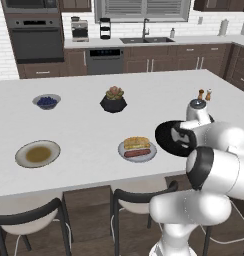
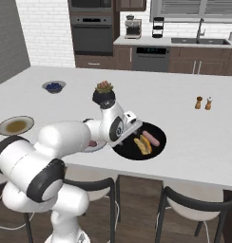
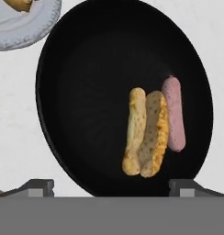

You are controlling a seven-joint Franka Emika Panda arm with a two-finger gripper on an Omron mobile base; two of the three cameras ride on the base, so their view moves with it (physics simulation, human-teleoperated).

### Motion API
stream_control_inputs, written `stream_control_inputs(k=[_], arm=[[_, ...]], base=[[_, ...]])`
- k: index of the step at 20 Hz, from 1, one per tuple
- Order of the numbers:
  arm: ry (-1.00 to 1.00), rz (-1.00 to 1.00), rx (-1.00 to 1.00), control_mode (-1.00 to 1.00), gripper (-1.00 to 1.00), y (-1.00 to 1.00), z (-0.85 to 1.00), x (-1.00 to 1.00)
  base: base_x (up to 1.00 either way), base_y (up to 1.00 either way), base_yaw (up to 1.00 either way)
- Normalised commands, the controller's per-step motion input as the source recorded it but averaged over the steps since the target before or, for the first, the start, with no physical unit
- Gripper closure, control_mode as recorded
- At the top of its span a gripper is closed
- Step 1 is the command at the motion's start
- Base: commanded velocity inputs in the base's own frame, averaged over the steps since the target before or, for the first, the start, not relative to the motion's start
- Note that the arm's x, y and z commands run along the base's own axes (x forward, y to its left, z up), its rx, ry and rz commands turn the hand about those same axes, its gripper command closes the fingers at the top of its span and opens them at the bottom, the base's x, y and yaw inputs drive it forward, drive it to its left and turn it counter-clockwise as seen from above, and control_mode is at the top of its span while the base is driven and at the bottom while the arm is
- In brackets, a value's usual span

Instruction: Place one bun and one sausage from the bowl on each plate.

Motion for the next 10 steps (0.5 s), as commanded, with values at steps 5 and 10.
stream_control_inputs(k=[5,10], arm=[[0.00,-0.15,0.19,-1.00,-1.00,-0.38,-0.03,0.07],[0.03,-0.02,0.02,-1.00,-1.00,-0.01,-0.20,0.17]], base=[[0.00,0.00,0.00],[0.00,0.00,0.00]])
